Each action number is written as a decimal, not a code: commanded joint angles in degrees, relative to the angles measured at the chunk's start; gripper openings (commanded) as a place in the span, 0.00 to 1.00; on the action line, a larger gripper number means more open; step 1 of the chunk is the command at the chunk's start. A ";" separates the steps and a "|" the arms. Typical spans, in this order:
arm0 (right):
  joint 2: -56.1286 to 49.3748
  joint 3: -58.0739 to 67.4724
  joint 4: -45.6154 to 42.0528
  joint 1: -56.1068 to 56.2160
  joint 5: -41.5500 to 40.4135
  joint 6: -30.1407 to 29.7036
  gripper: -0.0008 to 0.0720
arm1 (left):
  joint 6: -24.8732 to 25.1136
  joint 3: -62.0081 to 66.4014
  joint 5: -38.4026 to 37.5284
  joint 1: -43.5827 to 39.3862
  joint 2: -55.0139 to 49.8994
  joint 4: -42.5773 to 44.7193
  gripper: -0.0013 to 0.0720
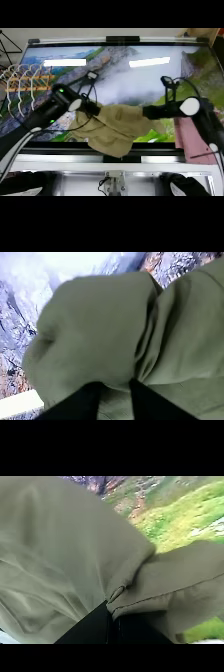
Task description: Fold the shirts.
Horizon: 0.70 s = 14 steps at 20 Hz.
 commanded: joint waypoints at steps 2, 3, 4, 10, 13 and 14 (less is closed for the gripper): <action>-6.64 -1.31 6.27 0.13 -4.00 -2.73 0.10 | 5.75 5.77 -10.05 3.30 -5.88 1.22 0.80; -6.62 -1.31 6.27 0.13 -3.80 -3.08 0.10 | 8.50 8.11 -14.25 4.96 -5.25 2.51 0.80; -6.64 -1.31 5.86 0.11 -3.06 -3.17 0.10 | 10.19 9.97 -17.49 7.06 -4.11 3.67 0.80; -6.64 -1.33 0.79 0.13 3.04 -4.20 0.10 | 6.60 -4.04 -18.67 21.79 9.88 -8.85 0.80; -6.64 -1.33 0.83 0.13 3.61 -4.17 0.10 | 2.75 -20.33 -9.11 22.27 13.60 -15.93 0.80; -6.64 -1.33 0.90 0.13 3.67 -4.17 0.10 | 2.54 -24.52 -4.61 22.27 13.38 -19.47 0.80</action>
